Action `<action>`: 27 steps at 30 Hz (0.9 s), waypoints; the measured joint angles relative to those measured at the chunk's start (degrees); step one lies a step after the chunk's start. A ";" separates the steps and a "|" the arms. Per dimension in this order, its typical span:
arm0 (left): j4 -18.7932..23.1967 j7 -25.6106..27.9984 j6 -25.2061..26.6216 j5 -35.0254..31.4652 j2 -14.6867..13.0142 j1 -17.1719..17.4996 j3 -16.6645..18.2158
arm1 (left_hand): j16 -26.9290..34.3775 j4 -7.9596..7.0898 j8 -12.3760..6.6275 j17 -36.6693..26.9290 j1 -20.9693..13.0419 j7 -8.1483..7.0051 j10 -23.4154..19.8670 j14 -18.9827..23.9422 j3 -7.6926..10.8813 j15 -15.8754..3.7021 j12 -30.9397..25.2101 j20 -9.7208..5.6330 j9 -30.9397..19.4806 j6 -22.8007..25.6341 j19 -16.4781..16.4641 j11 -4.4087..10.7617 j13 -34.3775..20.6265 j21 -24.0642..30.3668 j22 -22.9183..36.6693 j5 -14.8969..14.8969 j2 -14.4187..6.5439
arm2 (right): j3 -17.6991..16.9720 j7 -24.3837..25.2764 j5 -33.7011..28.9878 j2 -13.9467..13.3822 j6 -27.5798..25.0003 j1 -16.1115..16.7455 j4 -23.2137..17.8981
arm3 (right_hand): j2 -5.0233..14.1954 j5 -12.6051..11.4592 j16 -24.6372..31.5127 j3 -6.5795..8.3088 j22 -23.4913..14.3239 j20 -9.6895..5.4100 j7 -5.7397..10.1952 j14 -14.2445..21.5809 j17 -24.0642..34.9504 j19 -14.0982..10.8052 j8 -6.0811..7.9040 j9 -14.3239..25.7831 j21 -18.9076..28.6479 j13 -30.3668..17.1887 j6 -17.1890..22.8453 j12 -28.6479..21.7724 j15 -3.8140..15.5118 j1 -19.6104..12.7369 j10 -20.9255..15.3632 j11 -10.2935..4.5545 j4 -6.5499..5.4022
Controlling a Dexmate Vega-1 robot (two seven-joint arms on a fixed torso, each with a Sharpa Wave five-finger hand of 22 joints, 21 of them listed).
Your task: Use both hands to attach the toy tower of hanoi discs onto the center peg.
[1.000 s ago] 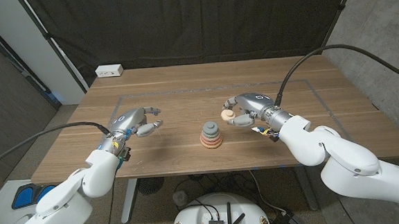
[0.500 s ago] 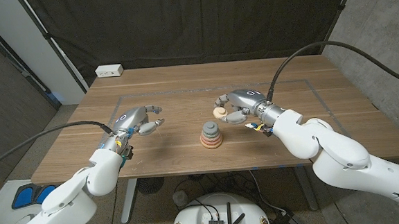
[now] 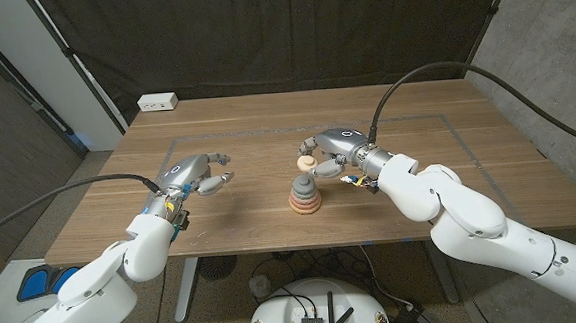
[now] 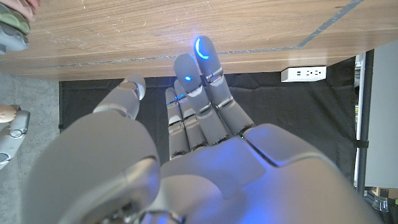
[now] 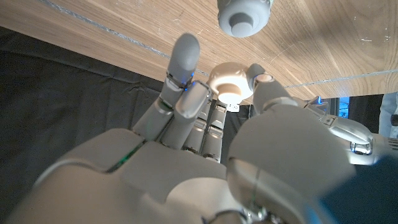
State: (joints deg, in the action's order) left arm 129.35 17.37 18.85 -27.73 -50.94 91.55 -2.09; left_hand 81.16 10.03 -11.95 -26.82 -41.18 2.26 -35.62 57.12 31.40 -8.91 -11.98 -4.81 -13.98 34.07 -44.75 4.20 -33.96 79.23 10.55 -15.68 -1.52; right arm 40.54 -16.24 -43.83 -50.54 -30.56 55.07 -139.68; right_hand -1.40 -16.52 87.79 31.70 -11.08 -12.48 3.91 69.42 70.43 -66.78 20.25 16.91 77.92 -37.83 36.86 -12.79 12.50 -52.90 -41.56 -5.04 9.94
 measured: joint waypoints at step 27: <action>-0.30 0.83 0.15 0.41 -1.21 -0.49 -0.29 | 0.22 0.02 0.00 0.28 -0.31 -0.01 -0.13 0.00 0.48 0.00 0.00 0.00 0.00 0.01 0.00 -0.10 0.00 0.45 -0.02 0.00 0.31 | 2.77 -8.34 -6.85 5.63 -1.01 -1.71 3.67 | 0.00 0.17 0.00 0.00 0.12 -0.22 -0.02 -0.21 -0.03 0.22 -0.55 0.00 0.00 -0.37 -0.02 0.67 -0.21 0.00 0.00 0.00 0.00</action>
State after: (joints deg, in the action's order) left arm 129.05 18.20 18.99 -27.32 -52.15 91.06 -2.38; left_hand 81.38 10.05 -11.95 -26.54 -41.49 2.25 -35.75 57.11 31.87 -8.91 -11.98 -4.81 -13.97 34.08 -44.75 4.10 -33.97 79.68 10.53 -15.68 -1.21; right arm 43.32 -24.58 -50.68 -44.91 -31.58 53.36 -136.02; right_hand -1.40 -16.35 87.79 31.70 -10.96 -12.70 3.89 69.21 70.40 -66.56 19.70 16.91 77.92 -38.20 36.84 -12.12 12.28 -52.90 -41.56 -5.03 9.94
